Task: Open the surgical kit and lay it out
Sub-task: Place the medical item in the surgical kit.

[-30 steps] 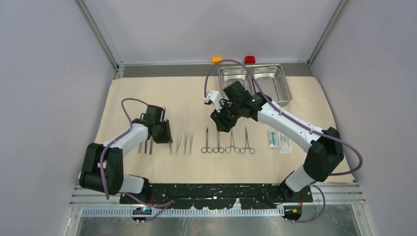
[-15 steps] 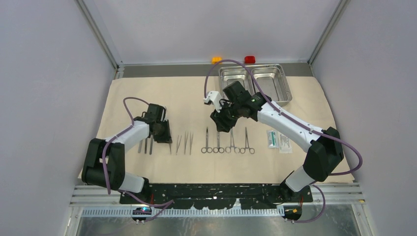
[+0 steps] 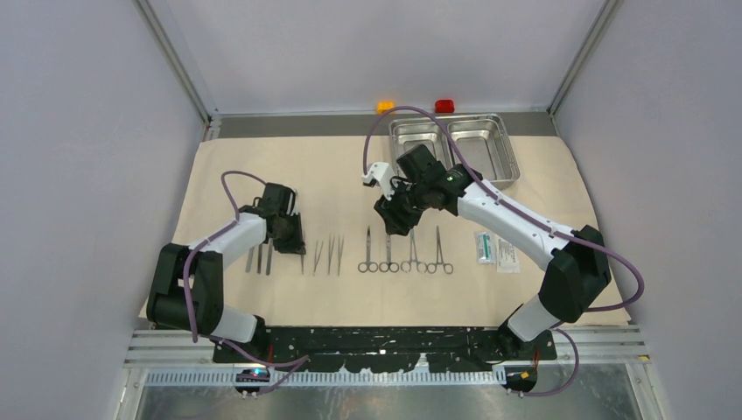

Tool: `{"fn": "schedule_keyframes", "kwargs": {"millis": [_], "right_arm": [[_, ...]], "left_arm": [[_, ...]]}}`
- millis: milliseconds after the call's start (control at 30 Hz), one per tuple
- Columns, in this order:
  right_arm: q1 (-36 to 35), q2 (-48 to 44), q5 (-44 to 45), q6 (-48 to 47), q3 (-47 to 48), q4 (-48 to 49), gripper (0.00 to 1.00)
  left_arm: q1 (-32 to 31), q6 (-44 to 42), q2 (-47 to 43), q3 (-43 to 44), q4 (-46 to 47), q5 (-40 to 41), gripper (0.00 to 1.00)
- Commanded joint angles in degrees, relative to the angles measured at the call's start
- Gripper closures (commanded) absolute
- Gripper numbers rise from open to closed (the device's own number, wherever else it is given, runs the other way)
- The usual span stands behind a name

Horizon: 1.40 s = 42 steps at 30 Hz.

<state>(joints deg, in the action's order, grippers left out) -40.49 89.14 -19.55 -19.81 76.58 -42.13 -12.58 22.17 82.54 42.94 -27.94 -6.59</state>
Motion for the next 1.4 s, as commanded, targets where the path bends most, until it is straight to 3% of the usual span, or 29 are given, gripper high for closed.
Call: {"fn": "schedule_keyframes", "kwargs": {"millis": [0, 533, 1367], "right_arm": [[0.1, -0.1, -0.3, -0.8, 1.4, 0.5, 0.50], [0.1, 0.3, -0.1, -0.9, 1.3, 0.4, 0.50], [0.1, 0.1, 0.0, -1.0, 0.8, 0.4, 0.50]], "left_arm": [[0.2, -0.8, -0.9, 1.1, -0.5, -0.4, 0.84], [-0.7, 0.5, -3.6, -1.7, 1.2, -2.3, 0.83], [-1.0, 1.1, -0.7, -0.2, 2.2, -1.9, 0.80]]}}
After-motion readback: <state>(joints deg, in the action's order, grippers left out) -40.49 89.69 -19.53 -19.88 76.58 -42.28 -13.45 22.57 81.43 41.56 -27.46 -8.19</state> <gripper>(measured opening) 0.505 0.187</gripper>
